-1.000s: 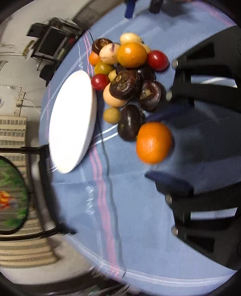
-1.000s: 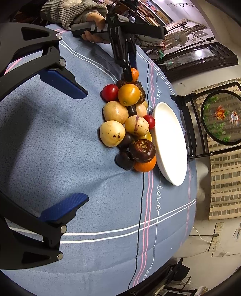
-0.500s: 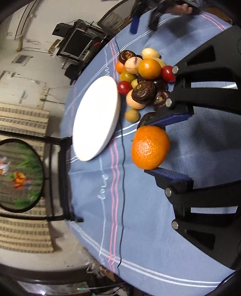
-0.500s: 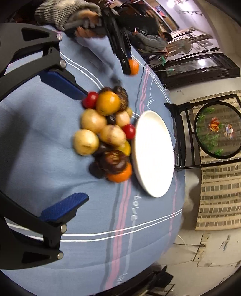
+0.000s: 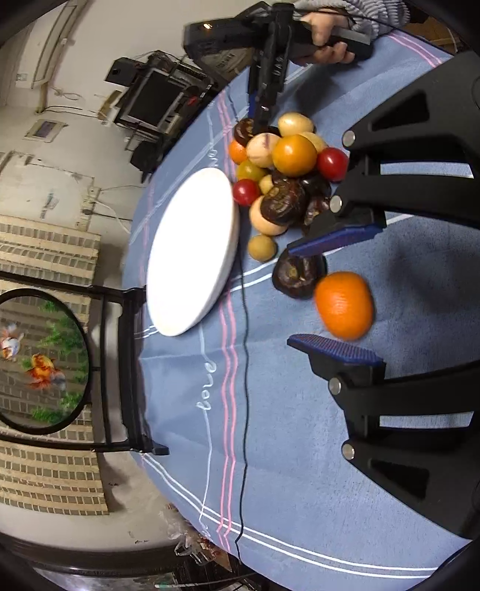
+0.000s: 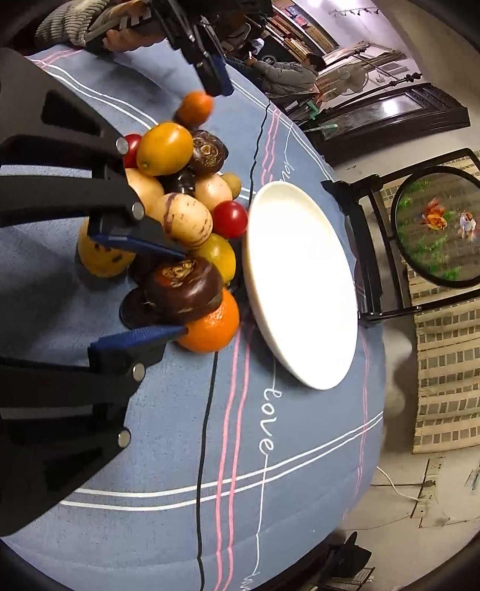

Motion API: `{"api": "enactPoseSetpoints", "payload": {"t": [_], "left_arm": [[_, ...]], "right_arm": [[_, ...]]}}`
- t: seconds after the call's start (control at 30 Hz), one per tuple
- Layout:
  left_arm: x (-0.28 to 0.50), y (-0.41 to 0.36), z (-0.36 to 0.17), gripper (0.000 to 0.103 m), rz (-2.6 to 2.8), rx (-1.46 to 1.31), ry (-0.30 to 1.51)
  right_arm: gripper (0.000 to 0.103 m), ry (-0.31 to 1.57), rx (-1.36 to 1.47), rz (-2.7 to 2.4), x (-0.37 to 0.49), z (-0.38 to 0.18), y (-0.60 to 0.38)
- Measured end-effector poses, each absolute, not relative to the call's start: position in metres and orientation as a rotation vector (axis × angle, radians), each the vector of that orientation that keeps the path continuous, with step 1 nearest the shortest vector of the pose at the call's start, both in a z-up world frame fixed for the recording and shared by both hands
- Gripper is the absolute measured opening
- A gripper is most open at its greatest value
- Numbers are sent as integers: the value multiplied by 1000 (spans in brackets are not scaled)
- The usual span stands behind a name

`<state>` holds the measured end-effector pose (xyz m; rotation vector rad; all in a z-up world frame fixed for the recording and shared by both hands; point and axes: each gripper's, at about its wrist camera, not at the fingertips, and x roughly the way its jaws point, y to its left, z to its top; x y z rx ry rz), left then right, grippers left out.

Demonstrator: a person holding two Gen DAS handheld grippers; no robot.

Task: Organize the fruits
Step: 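Lift the mandarin with the left gripper while the right gripper grasps a dark brown fruit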

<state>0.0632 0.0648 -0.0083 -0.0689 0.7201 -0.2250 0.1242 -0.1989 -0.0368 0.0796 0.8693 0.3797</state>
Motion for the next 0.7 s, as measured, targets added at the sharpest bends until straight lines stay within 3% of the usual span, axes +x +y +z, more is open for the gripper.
{"api": "enactPoseSetpoints", "payload": {"t": [0.1, 0.23, 0.33, 0.4, 0.5, 0.7], "left_arm": [[69, 62, -20, 48, -247, -75, 792], [61, 60, -23, 68, -245, -64, 804], [62, 59, -34, 68, -272, -71, 884], [67, 58, -41, 67, -270, -71, 939], [69, 62, -41, 44, -236, -83, 940], [70, 70, -31, 44, -221, -136, 911]], "right_arm": [[33, 867, 79, 384, 125, -36, -198], [33, 867, 97, 392, 128, -37, -198], [33, 863, 94, 401, 128, -37, -197], [32, 863, 91, 403, 128, -37, -197], [30, 860, 92, 401, 128, -37, -197], [27, 837, 133, 406, 127, -29, -203]]}}
